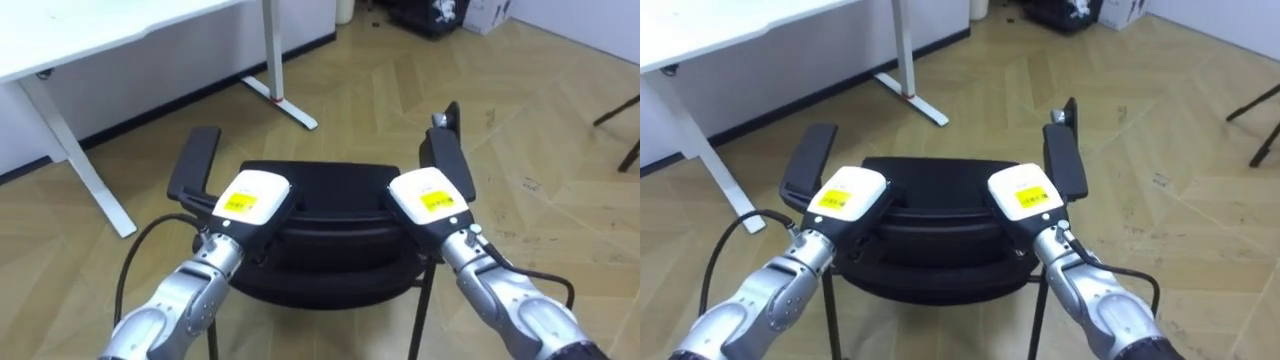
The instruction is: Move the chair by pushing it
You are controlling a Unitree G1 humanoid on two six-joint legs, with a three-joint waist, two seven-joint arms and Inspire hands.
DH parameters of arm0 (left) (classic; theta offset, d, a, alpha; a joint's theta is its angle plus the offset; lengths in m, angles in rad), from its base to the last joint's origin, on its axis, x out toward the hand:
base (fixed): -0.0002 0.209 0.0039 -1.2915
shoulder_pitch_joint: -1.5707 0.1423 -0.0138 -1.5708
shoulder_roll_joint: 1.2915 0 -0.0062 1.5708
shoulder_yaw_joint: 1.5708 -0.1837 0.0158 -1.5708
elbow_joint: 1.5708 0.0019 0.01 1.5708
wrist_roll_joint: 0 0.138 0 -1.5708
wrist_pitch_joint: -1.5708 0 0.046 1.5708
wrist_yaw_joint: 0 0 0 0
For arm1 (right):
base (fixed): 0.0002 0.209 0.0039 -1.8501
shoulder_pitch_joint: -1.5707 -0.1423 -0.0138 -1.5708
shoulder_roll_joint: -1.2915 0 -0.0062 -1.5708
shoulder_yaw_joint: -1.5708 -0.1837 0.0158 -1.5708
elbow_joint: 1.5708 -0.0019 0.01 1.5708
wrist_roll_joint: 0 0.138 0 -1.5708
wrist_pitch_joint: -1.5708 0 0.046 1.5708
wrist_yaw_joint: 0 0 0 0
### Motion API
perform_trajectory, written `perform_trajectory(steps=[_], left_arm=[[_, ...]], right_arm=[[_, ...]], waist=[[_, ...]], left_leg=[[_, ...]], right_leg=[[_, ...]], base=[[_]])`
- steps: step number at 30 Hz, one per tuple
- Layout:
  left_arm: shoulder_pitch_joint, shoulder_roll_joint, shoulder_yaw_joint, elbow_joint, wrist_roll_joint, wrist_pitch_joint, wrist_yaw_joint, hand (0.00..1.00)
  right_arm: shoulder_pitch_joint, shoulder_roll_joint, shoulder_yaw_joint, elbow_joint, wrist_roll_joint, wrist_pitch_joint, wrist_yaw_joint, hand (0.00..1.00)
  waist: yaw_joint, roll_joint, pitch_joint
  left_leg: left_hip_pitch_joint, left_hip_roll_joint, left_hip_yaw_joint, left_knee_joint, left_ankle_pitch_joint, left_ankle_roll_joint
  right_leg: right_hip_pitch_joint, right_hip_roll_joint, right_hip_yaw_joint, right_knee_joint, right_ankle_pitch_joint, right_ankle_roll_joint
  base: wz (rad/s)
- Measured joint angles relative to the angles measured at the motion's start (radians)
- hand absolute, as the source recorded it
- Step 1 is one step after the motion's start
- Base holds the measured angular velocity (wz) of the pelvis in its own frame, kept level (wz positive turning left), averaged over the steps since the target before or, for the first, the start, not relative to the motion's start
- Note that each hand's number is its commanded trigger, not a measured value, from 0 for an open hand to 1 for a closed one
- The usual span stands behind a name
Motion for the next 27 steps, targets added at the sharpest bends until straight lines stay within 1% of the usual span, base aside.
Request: perform_trajectory(steps=[1,2,5,6,7,8,9,10,11,12,13,14,15,16,17,18,19,20,21,22,23,24,25,26,27], left_arm=[[-0.001,0.0,0.001,0.0,0.0,0.001,0.002,1.0],[-0.001,0.002,0.001,0.001,0.0,0.0,0.011,1.0],[0.004,0.003,0.001,0.004,-0.003,-0.001,0.026,1.0],[0.005,0.0,-0.001,0.009,-0.003,-0.007,0.036,1.0],[0.005,-0.006,-0.001,0.009,-0.003,-0.011,0.044,1.0],[0.006,-0.007,-0.001,0.006,-0.003,-0.012,0.046,1.0],[0.023,0.0,-0.001,0.001,-0.003,-0.015,0.049,1.0],[0.027,0.005,-0.001,-0.013,-0.003,-0.015,0.047,1.0],[0.028,0.009,0.0,-0.028,-0.002,-0.012,0.042,1.0],[0.03,0.014,0.0,-0.039,-0.002,-0.011,0.038,1.0],[0.034,0.021,0.0,-0.054,-0.003,-0.011,0.035,1.0],[0.034,0.018,0.0,-0.055,-0.003,-0.011,0.035,1.0],[0.033,0.018,0.0,-0.055,-0.005,-0.011,0.035,1.0],[0.032,0.018,0.0,-0.055,-0.013,-0.01,0.035,1.0],[0.029,0.017,-0.001,-0.054,-0.016,-0.01,0.033,1.0],[0.028,0.016,-0.001,-0.055,-0.017,-0.01,0.032,1.0],[0.027,0.021,0.004,-0.061,-0.018,-0.01,0.032,1.0],[0.023,0.026,0.007,-0.066,-0.019,-0.009,0.032,1.0],[0.022,0.026,0.008,-0.066,-0.019,-0.009,0.03,1.0],[0.022,0.026,0.01,-0.071,-0.019,-0.008,0.024,1.0],[0.02,0.027,0.011,-0.074,-0.019,-0.008,0.02,1.0],[0.02,0.03,0.017,-0.075,-0.019,-0.01,0.02,1.0],[0.018,0.03,0.017,-0.074,-0.018,-0.01,0.018,1.0],[0.014,0.034,0.015,-0.073,-0.018,-0.01,0.016,1.0],[0.013,0.04,0.013,-0.074,-0.019,-0.011,0.016,1.0]], right_arm=[[0.0,0.002,-0.003,-0.001,-0.002,0.0,-0.001,1.0],[0.0,0.003,-0.004,0.001,-0.006,-0.001,-0.004,1.0],[0.004,0.004,-0.003,-0.004,-0.007,-0.002,-0.015,1.0],[0.009,-0.003,-0.002,-0.008,-0.005,-0.004,-0.024,1.0],[0.009,-0.023,0.002,-0.017,-0.003,-0.009,-0.029,1.0],[0.01,-0.029,0.002,-0.018,-0.002,-0.01,-0.029,1.0],[0.011,-0.016,0.006,-0.013,-0.005,-0.008,-0.03,1.0],[0.018,-0.019,0.004,-0.022,-0.006,-0.01,-0.031,1.0],[0.022,-0.021,0.003,-0.025,-0.005,-0.013,-0.039,1.0],[0.022,-0.02,0.002,-0.025,-0.005,-0.014,-0.044,1.0],[0.021,-0.018,-0.003,-0.026,-0.005,-0.019,-0.052,1.0],[0.021,-0.022,-0.005,-0.025,-0.005,-0.021,-0.061,1.0],[0.019,-0.024,-0.005,-0.024,-0.005,-0.022,-0.065,1.0],[0.011,-0.025,-0.004,-0.019,-0.005,-0.028,-0.071,1.0],[0.007,-0.029,-0.004,-0.019,-0.005,-0.035,-0.072,1.0],[0.005,-0.03,-0.004,-0.019,-0.005,-0.038,-0.072,1.0],[-0.002,-0.031,-0.005,-0.02,-0.006,-0.044,-0.071,1.0],[-0.007,-0.029,-0.006,-0.021,-0.01,-0.045,-0.071,1.0],[-0.008,-0.029,-0.007,-0.021,-0.01,-0.045,-0.071,1.0],[-0.008,-0.028,-0.008,-0.021,-0.01,-0.043,-0.071,1.0],[-0.008,-0.028,-0.008,-0.023,-0.01,-0.043,-0.071,1.0],[-0.011,-0.025,-0.009,-0.023,-0.01,-0.042,-0.072,1.0],[-0.011,-0.024,-0.01,-0.023,-0.01,-0.041,-0.072,1.0],[-0.01,-0.021,-0.009,-0.02,-0.01,-0.04,-0.072,1.0],[-0.008,-0.019,-0.006,-0.02,-0.01,-0.037,-0.072,1.0]], waist=[[0.006,0.0,-0.0029],[0.01,0.001,-0.0035],[0.015,-0.005,-0.0044],[0.016,-0.008,-0.0053],[0.022,-0.007,-0.0087],[0.03,-0.001,-0.0086],[0.053,-0.009,-0.0195],[0.052,-0.015,-0.0279],[0.053,-0.024,-0.0254],[0.054,-0.03,-0.0262],[0.055,-0.04,-0.0276],[0.057,-0.042,-0.0278],[0.058,-0.043,-0.027],[0.06,-0.044,-0.0241],[0.062,-0.04,-0.0221],[0.063,-0.04,-0.0173],[0.064,-0.034,-0.0122],[0.063,-0.035,-0.0048],[0.064,-0.034,-0.0042],[0.063,-0.031,-0.0025],[0.064,-0.024,0.0015],[0.065,-0.014,0.0082],[0.067,-0.002,0.0072],[0.063,0.011,0.0073],[0.064,0.016,0.0085]], left_leg=[[-0.006,0.006,0.0,0.0,0.002,-0.003],[-0.013,0.01,-0.001,0.0,0.007,-0.008],[-0.035,0.01,-0.001,0.014,0.017,-0.002],[-0.047,-0.006,-0.004,-0.007,0.019,0.002],[-0.058,-0.036,0.003,-0.086,0.031,-0.001],[-0.065,-0.049,0.004,-0.132,0.059,0.013],[-0.059,-0.066,0.002,-0.159,0.109,0.023],[-0.049,-0.084,0.002,-0.168,0.11,0.026],[-0.043,-0.097,0.005,-0.179,0.111,0.029],[-0.042,-0.1,0.01,-0.18,0.109,0.031],[-0.042,-0.106,0.025,-0.178,0.104,0.039],[-0.042,-0.116,0.037,-0.173,0.096,0.05],[-0.04,-0.12,0.048,-0.171,0.091,0.054],[-0.032,-0.128,0.081,-0.167,0.077,0.068],[-0.027,-0.136,0.1,-0.166,0.062,0.077],[-0.026,-0.138,0.106,-0.162,0.055,0.081],[-0.029,-0.142,0.111,-0.148,0.035,0.089],[-0.031,-0.151,0.11,-0.127,0.017,0.099],[-0.03,-0.151,0.111,-0.12,0.01,0.105],[-0.025,-0.154,0.112,-0.111,-0.005,0.116],[-0.024,-0.153,0.108,-0.104,-0.016,0.118],[-0.015,-0.154,0.106,-0.099,-0.032,0.128],[-0.007,-0.155,0.094,-0.101,-0.049,0.142],[0.004,-0.153,0.076,-0.109,-0.057,0.151],[0.008,-0.153,0.07,-0.115,-0.058,0.156]], right_leg=[[-0.006,0.006,-0.001,0.003,-0.002,-0.005],[-0.012,0.009,-0.002,0.004,0.0,-0.01],[-0.006,0.006,0.0,0.003,0.003,-0.017],[-0.005,0.001,0.011,0.004,0.003,-0.018],[-0.014,-0.002,0.029,0.005,0.003,-0.017],[-0.019,-0.003,0.036,0.002,0.001,-0.015],[-0.021,-0.015,0.053,-0.004,0.0,-0.011],[-0.021,-0.024,0.047,-0.012,-0.003,-0.002],[-0.022,-0.035,0.042,-0.013,-0.006,0.005],[-0.024,-0.041,0.036,-0.012,-0.007,0.007],[-0.027,-0.053,0.035,-0.004,-0.011,0.013],[-0.026,-0.066,0.035,0.011,-0.018,0.022],[-0.028,-0.075,0.035,0.022,-0.023,0.026],[-0.038,-0.097,0.029,0.063,-0.034,0.04],[-0.065,-0.126,0.006,0.154,-0.046,0.059],[-0.096,-0.142,-0.003,0.224,-0.047,0.061],[-0.16,-0.182,-0.018,0.371,-0.037,0.075],[-0.208,-0.216,-0.02,0.483,-0.012,0.073],[-0.225,-0.231,-0.021,0.522,0.004,0.072],[-0.244,-0.252,-0.029,0.564,0.033,0.07],[-0.249,-0.252,-0.031,0.577,0.049,0.07],[-0.255,-0.253,-0.03,0.597,0.083,0.066],[-0.267,-0.253,-0.028,0.62,0.13,0.065],[-0.293,-0.248,-0.014,0.652,0.17,0.063],[-0.31,-0.24,-0.001,0.66,0.161,0.066]], base=[[0.0],[0.0],[0.02],[0.04],[-0.09],[-0.52],[-0.42],[-0.25],[0.13],[0.03],[0.0],[0.0],[0.0],[0.0],[0.0],[0.0],[0.0],[0.04],[0.09],[0.06],[0.0],[0.0],[0.09],[0.12],[-0.03]])
